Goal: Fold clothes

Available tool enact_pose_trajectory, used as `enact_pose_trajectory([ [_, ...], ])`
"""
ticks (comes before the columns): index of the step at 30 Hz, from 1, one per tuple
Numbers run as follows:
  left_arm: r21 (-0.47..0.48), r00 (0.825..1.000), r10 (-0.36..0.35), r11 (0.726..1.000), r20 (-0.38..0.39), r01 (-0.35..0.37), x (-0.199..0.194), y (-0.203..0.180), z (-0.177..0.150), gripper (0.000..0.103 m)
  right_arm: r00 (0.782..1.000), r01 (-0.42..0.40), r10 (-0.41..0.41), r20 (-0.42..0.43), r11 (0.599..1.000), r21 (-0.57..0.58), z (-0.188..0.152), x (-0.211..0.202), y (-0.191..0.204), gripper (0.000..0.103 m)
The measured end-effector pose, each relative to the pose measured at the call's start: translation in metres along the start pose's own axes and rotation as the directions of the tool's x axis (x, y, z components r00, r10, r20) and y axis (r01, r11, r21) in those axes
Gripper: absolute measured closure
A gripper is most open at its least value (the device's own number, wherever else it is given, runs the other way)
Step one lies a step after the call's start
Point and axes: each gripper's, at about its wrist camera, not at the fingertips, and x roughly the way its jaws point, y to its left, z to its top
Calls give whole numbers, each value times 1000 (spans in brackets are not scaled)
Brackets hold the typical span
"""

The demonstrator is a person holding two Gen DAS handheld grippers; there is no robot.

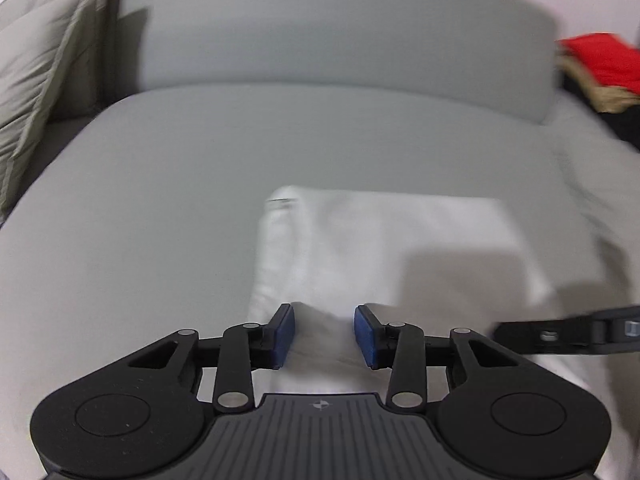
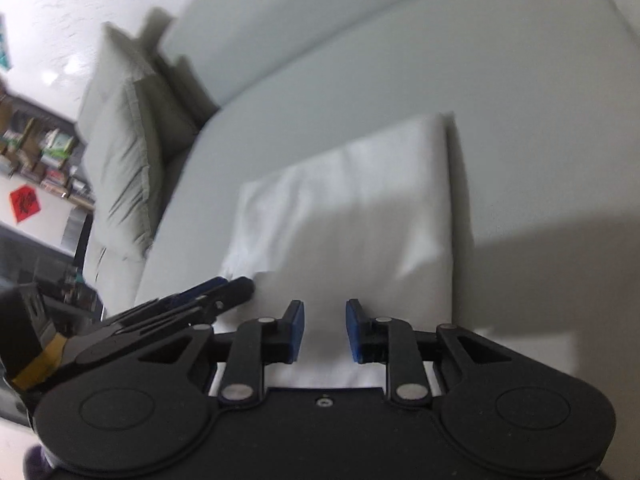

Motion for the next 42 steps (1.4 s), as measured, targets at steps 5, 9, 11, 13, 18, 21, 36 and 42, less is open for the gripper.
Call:
enact_pose_trajectory([
  [5, -132, 992, 130, 983, 7, -128, 4, 40, 8, 74, 973, 29, -80, 218, 973, 229, 20, -20, -53, 84],
  [9, -180, 996, 25, 984, 82, -10, -23, 55, 14, 72, 946, 4, -97, 310, 958, 286, 20, -44, -67, 74],
  [11, -164, 990, -57, 983, 128, 78, -29, 47, 21, 70, 941, -27, -65, 333, 964, 265, 19, -46, -59, 74],
  [13, -100, 982, -126, 985, 139, 140, -21, 26, 31, 69, 940, -61, -25, 340, 969, 238, 19, -42, -49, 73],
  [18, 13, 989, -120, 993, 81, 119, 36, -14, 50, 68, 969, -98, 50, 243, 977, 188, 30, 6, -34, 73],
  [21, -81, 998, -38, 996, 55, 43, 70, -2, 57, 64, 978, -108, 62, 197, 966, 233, 38, 34, -44, 77],
  [36, -164, 985, 172, 972, 24, -166, 23, 23, 39, 62, 908, 20, -178, 380, 923, 384, 6, -57, -101, 73],
  [42, -50, 985, 166, 985, 38, -164, -57, 9, -4, 48, 930, 66, -139, 339, 974, 219, -41, -97, -60, 65],
])
